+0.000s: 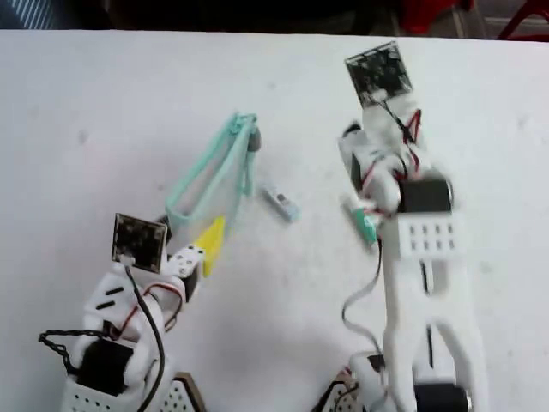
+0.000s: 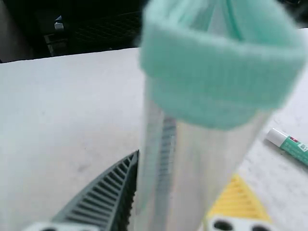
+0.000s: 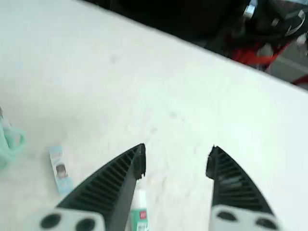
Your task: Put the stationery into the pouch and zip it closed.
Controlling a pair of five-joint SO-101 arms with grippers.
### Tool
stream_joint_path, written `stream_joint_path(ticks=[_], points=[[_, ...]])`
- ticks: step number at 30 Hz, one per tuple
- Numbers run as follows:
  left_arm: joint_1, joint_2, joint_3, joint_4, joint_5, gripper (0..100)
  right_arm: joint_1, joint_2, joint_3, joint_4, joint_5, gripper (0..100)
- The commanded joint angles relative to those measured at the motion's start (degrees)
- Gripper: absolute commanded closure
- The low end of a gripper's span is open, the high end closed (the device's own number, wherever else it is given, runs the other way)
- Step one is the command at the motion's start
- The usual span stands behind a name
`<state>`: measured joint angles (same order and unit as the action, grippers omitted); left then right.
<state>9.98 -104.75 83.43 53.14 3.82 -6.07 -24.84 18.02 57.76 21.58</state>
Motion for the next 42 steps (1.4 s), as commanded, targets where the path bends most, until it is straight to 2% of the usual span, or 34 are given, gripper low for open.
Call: stream_joint_path(ticks=[1, 8, 15, 24, 30, 42], points=[[0.3, 0.3, -0.6, 0.1, -0.4, 78, 1.7, 9.6, -6.2, 7.0, 2.9, 79.8], [0.4, 0.3, -0.6, 0.1, -0.4, 78, 4.4, 25.4, -7.5, 10.5, 9.0, 80.0], [0.5, 0.3, -0.6, 0.1, -0.4, 78, 5.1, 37.9, -7.7, 6.5, 9.7, 80.0], [0.6, 0.3, -0.5, 0.1, -0.4, 78, 4.9, 43.6, -7.7, 2.3, 9.1, 81.4], [0.6, 0.3, -0.5, 0.1, -0.4, 78, 5.1, 45.9, -7.7, 1.0, 9.1, 98.1], [0.6, 0.3, -0.5, 0.1, -0.4, 78, 5.1, 45.9, -7.6, 0.9, 9.1, 98.1]])
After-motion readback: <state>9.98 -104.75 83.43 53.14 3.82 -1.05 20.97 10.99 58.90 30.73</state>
